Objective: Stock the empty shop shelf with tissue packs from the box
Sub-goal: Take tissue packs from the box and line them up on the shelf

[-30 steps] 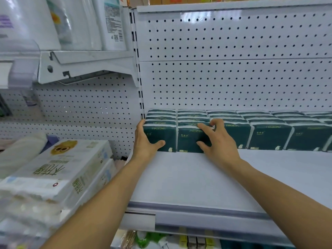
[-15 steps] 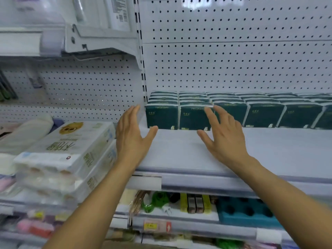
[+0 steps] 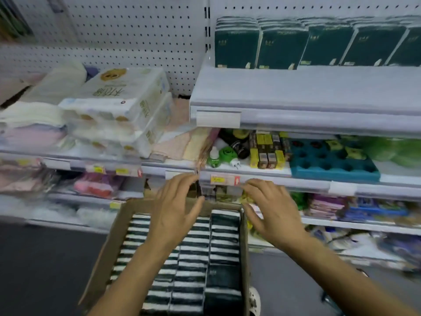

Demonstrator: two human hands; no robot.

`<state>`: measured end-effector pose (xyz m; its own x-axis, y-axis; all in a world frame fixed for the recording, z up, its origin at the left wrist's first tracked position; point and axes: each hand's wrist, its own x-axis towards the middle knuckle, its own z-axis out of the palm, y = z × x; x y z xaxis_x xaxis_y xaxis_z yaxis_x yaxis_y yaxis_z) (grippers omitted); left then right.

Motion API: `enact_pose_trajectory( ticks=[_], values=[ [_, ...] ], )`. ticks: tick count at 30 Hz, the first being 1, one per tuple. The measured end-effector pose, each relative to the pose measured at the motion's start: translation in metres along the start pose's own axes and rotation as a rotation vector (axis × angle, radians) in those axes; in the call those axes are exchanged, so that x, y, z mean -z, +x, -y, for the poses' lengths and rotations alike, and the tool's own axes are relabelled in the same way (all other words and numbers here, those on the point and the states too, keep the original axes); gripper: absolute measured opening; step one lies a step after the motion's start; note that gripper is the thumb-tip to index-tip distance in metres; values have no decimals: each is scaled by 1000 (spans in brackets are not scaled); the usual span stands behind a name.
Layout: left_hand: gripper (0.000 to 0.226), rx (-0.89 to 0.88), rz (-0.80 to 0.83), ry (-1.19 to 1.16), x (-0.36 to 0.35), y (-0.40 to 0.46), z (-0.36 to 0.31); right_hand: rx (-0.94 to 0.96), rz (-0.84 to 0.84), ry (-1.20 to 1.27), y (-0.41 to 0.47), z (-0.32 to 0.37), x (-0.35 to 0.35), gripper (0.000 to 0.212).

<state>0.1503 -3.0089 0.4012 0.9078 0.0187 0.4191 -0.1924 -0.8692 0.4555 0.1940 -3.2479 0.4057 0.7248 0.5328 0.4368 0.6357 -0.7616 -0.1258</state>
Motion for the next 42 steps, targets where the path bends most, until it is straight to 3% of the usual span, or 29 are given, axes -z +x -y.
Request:
enact_pose_trajectory(
  ticks=[5, 9, 19, 23, 26, 31, 35, 38, 42],
  values=[
    [46, 301, 332, -86, -48, -65, 35, -162, 339, 62, -44, -1, -66, 36],
    [46, 460, 507, -181, -97, -105, 61, -218, 548, 62, -56, -10, -114, 42],
    [40, 754, 824, -310, -214, -120, 111, -150, 654, -131, -36, -38, -228, 56],
    [46, 666, 947, -244, -245, -111, 114, -105, 645, -282, -30, -46, -253, 58],
    [65, 592, 1130, -238, -255, -113, 114, -68, 633, -359, -27, -47, -265, 57],
    [71, 318, 1367, 5, -253, -112, 105, -33, 680, -355, -24, -48, -272, 43],
    [55, 289, 1353, 63, -244, -109, 98, -75, 649, -225, -25, -46, -257, 43],
    [42, 554, 1196, -168, -228, -105, 103, -220, 601, -40, -25, -39, -234, 43],
    [29, 872, 808, -444, -194, -98, 111, -518, 518, 425, -27, -31, -200, 42]
  ],
)
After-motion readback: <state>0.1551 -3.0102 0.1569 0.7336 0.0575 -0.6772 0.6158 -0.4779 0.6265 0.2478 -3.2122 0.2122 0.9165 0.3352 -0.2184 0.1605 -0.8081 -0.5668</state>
